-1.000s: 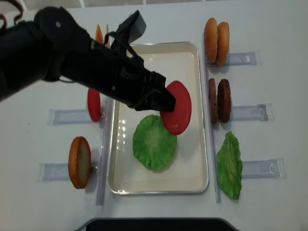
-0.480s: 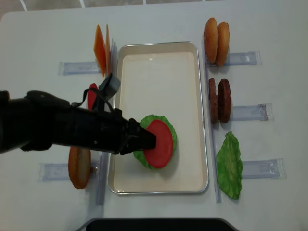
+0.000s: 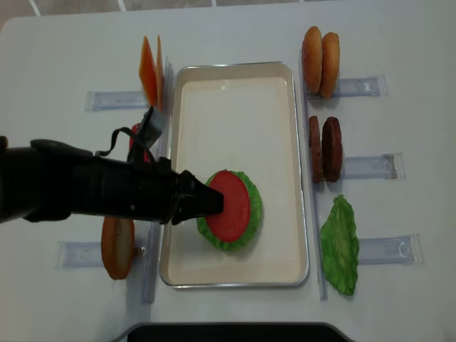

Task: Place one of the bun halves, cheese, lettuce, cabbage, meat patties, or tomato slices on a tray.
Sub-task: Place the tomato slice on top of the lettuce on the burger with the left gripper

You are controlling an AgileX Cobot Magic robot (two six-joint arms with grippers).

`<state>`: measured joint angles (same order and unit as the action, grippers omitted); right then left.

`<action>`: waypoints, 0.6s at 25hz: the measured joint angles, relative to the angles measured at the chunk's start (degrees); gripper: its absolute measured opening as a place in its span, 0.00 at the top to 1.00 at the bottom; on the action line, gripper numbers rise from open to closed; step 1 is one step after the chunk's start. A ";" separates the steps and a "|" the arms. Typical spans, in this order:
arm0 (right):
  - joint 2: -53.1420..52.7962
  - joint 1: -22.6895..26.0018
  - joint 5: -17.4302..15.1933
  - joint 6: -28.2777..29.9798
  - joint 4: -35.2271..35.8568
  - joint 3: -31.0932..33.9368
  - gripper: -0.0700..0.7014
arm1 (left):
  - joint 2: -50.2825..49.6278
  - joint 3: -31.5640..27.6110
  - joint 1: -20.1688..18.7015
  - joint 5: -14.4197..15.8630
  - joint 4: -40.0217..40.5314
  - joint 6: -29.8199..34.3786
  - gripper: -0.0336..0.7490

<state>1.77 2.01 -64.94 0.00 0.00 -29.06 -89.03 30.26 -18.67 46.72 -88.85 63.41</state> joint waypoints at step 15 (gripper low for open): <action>0.00 0.00 0.00 0.00 0.00 0.00 0.53 | -3.88 0.00 0.00 -1.29 -3.58 3.36 0.88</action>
<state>1.77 2.01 -64.94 0.00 0.00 -29.06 -92.91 30.26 -18.67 45.43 -92.43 66.77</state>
